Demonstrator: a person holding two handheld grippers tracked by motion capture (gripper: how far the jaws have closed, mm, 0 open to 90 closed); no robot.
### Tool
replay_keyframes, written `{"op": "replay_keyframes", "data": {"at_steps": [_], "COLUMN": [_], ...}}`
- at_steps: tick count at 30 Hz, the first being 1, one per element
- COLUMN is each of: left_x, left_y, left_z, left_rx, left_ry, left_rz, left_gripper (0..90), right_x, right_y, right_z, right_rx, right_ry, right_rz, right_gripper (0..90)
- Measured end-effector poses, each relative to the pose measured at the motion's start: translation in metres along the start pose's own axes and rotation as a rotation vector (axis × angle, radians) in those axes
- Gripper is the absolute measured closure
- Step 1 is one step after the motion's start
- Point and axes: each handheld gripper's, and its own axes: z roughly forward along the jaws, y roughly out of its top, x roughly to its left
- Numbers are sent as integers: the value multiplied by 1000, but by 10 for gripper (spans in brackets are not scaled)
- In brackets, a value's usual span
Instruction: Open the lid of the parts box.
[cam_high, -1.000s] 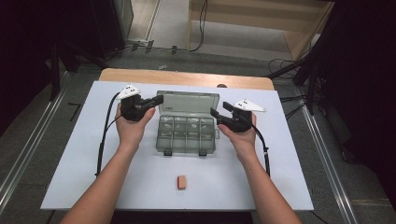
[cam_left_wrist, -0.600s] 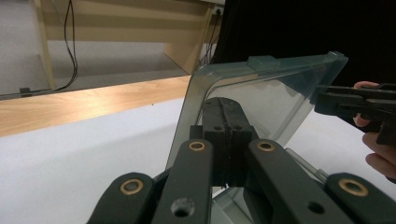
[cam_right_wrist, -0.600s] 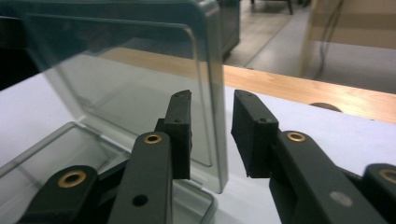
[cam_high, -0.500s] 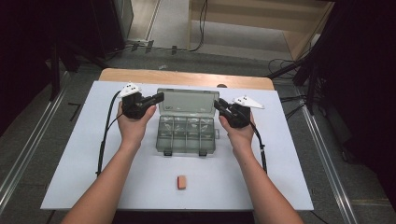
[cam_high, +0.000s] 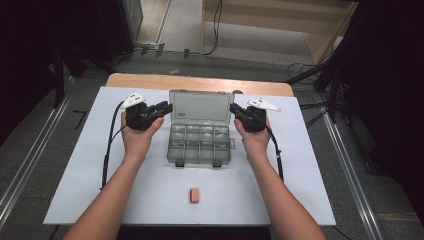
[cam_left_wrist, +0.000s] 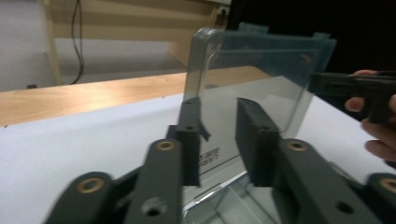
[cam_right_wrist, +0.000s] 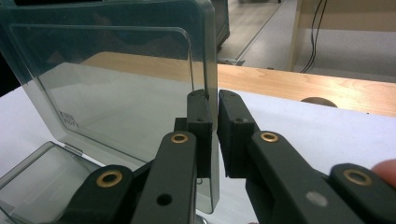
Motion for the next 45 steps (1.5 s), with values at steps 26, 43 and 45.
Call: {"op": "replay_keyframes", "data": {"at_steps": [26, 43, 45], "left_x": [6, 6, 7], "left_y": [-29, -32, -32], "left_z": [36, 36, 37], "left_rx": [148, 140, 137], "left_ry": [125, 140, 139], "left_rz": [10, 28, 21], "left_gripper": [800, 848, 849], "right_x": [-7, -11, -12], "right_y": [4, -9, -13], "right_z": [10, 22, 23], "right_rx": [19, 81, 90], "right_ry": [8, 15, 16], "right_rz": [39, 58, 61], "right_gripper": [820, 790, 788]}}
